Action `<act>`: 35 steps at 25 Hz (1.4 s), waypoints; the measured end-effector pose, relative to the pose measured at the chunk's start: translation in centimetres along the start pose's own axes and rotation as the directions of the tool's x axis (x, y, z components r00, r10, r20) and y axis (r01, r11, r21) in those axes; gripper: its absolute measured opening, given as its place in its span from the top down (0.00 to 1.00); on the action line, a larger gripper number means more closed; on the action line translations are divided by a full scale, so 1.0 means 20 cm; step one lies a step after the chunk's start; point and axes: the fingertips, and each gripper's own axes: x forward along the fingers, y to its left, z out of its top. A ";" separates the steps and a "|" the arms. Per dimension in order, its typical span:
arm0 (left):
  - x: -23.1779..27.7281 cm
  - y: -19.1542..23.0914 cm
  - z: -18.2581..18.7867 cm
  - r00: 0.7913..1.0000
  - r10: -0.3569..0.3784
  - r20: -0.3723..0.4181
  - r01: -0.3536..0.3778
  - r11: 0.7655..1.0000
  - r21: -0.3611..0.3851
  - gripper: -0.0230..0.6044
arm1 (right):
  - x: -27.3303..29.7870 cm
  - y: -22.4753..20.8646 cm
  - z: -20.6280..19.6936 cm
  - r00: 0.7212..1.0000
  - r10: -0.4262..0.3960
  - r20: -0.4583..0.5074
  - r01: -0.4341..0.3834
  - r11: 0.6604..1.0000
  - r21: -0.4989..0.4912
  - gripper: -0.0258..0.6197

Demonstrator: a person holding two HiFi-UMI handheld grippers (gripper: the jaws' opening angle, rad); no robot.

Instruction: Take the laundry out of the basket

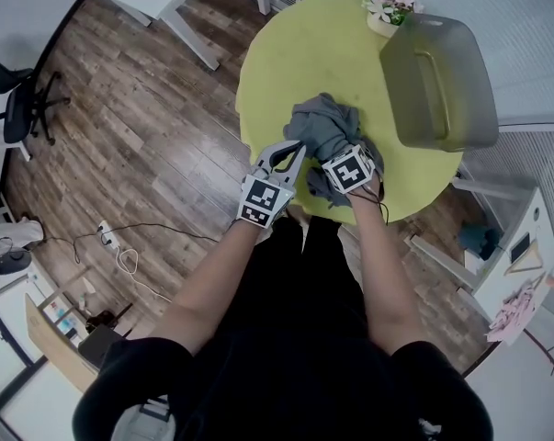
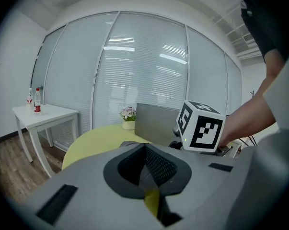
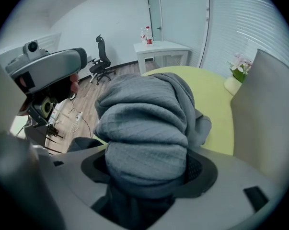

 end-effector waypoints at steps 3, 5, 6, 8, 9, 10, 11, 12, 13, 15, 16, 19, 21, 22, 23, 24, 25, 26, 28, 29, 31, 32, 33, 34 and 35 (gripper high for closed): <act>0.03 -0.01 -0.03 1.000 -0.001 -0.011 0.000 1.000 -0.011 0.95 | 0.06 -0.02 0.00 1.000 -0.013 -0.008 0.013 1.000 -0.006 0.44; 0.03 -0.01 -0.05 1.000 -0.001 -0.016 0.000 1.000 -0.021 0.95 | 0.09 -0.04 -0.01 0.999 -0.037 -0.011 0.037 0.999 -0.009 0.42; 0.04 0.00 -0.05 1.000 0.000 -0.017 0.000 1.000 -0.028 0.95 | 0.10 -0.04 -0.01 0.999 -0.049 -0.015 0.049 0.999 -0.011 0.41; 0.04 0.01 -0.06 1.000 0.004 -0.015 -0.005 0.999 -0.045 0.95 | 0.12 -0.05 -0.01 0.998 -0.066 -0.022 0.065 0.998 -0.013 0.40; 0.05 0.02 -0.06 1.000 0.006 -0.014 -0.006 0.998 -0.056 0.95 | 0.11 -0.05 -0.01 0.997 -0.070 -0.021 0.069 0.998 -0.013 0.38; 0.05 0.02 -0.06 1.000 0.006 -0.013 -0.007 0.998 -0.066 0.95 | 0.11 -0.06 0.00 0.997 -0.072 -0.019 0.071 0.997 -0.011 0.37; 0.06 0.02 -0.05 1.000 0.006 -0.011 -0.007 0.997 -0.077 0.95 | 0.10 -0.06 0.00 0.997 -0.072 -0.016 0.072 0.997 -0.008 0.37; 0.07 0.02 -0.05 1.000 0.005 -0.007 -0.006 0.996 -0.086 0.95 | 0.10 -0.07 0.00 0.997 -0.073 -0.015 0.073 0.997 -0.005 0.36; 0.07 0.02 -0.04 1.000 0.005 -0.003 -0.005 0.996 -0.093 0.95 | 0.09 -0.07 0.00 0.997 -0.074 -0.015 0.074 0.997 -0.003 0.35; 0.08 0.02 -0.01 1.000 0.004 0.008 -0.003 0.995 -0.103 0.95 | 0.07 -0.08 0.00 0.997 -0.078 -0.016 0.078 0.997 -0.007 0.35; 0.08 0.02 0.00 1.000 0.003 0.013 -0.002 0.994 -0.105 0.95 | 0.06 -0.08 0.00 0.997 -0.082 -0.016 0.082 0.997 -0.011 0.35; 0.08 0.01 0.02 1.000 0.000 0.020 0.002 0.995 -0.101 0.95 | 0.03 -0.07 0.01 0.996 -0.085 -0.011 0.085 0.996 -0.019 0.35; 0.07 0.01 0.04 1.000 -0.002 0.023 0.004 0.995 -0.098 0.95 | -0.02 -0.07 0.04 0.997 -0.080 0.004 0.080 0.997 -0.013 0.35; 0.07 0.01 0.04 1.000 -0.003 0.023 0.005 0.995 -0.096 0.95 | -0.04 -0.06 0.05 0.997 -0.076 0.014 0.076 0.997 -0.009 0.35; 0.07 0.00 0.05 1.000 -0.003 0.024 0.006 0.995 -0.095 0.95 | -0.07 -0.06 0.06 0.997 -0.070 0.023 0.070 0.997 -0.006 0.35; 0.06 0.00 0.06 1.000 -0.003 0.025 0.006 0.996 -0.094 0.95 | -0.09 -0.06 0.06 0.997 -0.065 0.030 0.066 0.998 -0.004 0.35; 0.06 0.00 0.06 1.000 -0.004 0.025 0.006 0.996 -0.092 0.95 | -0.12 -0.06 0.06 0.997 -0.061 0.037 0.061 0.998 -0.002 0.35; 0.05 0.00 0.07 1.000 -0.004 0.026 0.006 0.996 -0.089 0.95 | -0.14 -0.06 0.06 0.997 -0.059 0.046 0.059 0.998 0.000 0.35; 0.04 -0.01 0.08 1.000 -0.005 0.029 0.007 0.997 -0.081 0.95 | -0.19 -0.06 0.06 0.996 -0.059 0.068 0.059 0.998 0.005 0.35; 0.03 -0.01 0.08 1.000 -0.005 0.031 0.007 0.997 -0.078 0.95 | -0.22 -0.05 0.07 0.995 -0.060 0.084 0.060 0.998 0.006 0.35; 0.01 -0.02 0.10 0.999 -0.007 0.038 0.009 0.997 -0.071 0.95 | -0.28 -0.04 0.09 0.989 -0.064 0.131 0.064 0.998 0.010 0.35; -0.01 -0.02 0.12 0.999 -0.010 0.043 0.012 0.998 -0.066 0.95 | -0.31 -0.04 0.10 0.984 -0.066 0.164 0.065 0.998 0.014 0.35; -0.02 -0.03 0.13 0.999 -0.014 0.048 0.017 0.998 -0.061 0.95 | -0.34 -0.03 0.12 0.978 -0.067 0.198 0.064 0.998 0.019 0.35; -0.04 -0.04 0.14 0.998 -0.018 0.052 0.021 0.998 -0.056 0.95 | -0.36 -0.03 0.13 0.970 -0.067 0.233 0.062 0.998 0.025 0.35; -0.05 -0.05 0.16 0.998 -0.023 0.055 0.026 0.998 -0.050 0.95 | -0.39 -0.03 0.15 0.961 -0.066 0.269 0.060 0.998 0.032 0.35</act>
